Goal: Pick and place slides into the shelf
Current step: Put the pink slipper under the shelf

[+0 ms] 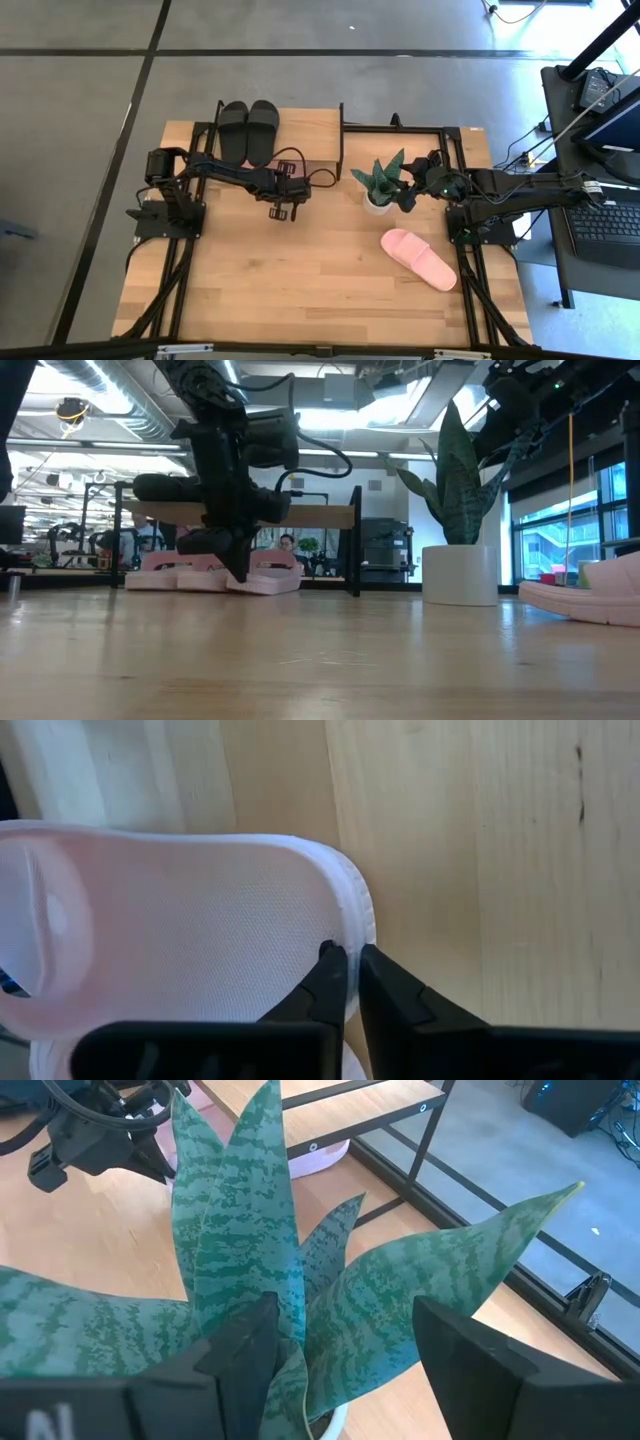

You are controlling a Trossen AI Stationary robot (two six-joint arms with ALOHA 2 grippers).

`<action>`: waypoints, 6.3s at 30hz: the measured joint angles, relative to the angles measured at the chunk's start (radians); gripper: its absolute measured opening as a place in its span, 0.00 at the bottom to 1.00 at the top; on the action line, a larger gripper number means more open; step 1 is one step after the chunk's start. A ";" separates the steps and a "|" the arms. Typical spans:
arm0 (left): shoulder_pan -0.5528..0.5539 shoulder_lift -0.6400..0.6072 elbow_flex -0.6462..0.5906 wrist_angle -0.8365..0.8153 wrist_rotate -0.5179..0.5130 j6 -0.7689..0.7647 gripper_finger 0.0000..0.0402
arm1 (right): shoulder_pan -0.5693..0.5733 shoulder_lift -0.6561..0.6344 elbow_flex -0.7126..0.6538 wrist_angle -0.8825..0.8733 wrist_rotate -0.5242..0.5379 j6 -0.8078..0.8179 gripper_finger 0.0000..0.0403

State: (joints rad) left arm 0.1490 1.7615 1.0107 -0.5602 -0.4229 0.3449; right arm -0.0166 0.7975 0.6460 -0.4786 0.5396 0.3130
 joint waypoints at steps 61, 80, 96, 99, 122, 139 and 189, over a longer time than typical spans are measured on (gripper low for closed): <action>-0.156 -0.840 -0.213 0.447 0.467 -0.477 0.41 | 0.003 0.007 0.000 0.061 -0.091 -0.035 0.58; -0.190 -1.364 -0.600 0.546 0.469 -0.579 0.41 | 0.091 0.096 0.463 0.028 -0.249 -0.424 0.58; -0.190 -1.414 -0.702 0.513 0.433 -0.574 0.41 | 0.591 0.666 1.011 -1.071 -0.032 -0.071 0.58; -0.190 -1.414 -0.702 0.514 0.433 -0.549 0.41 | 0.706 0.662 0.972 -1.089 -0.029 0.136 0.58; -0.188 -1.414 -0.702 0.515 0.297 -0.475 0.41 | 0.978 0.642 0.280 -0.698 -0.037 0.417 0.58; -0.189 -1.414 -0.702 0.516 0.287 -0.473 0.41 | 0.977 0.642 0.109 -0.559 -0.033 0.412 0.58; -0.189 -1.414 -0.702 0.516 0.253 -0.523 0.41 | 0.714 0.642 0.618 -0.673 -0.006 0.301 0.03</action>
State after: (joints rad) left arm -0.0397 0.3475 0.3092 -0.0444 -0.1703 -0.1782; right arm 0.6979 1.4399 1.2641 -1.1520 0.5334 0.6140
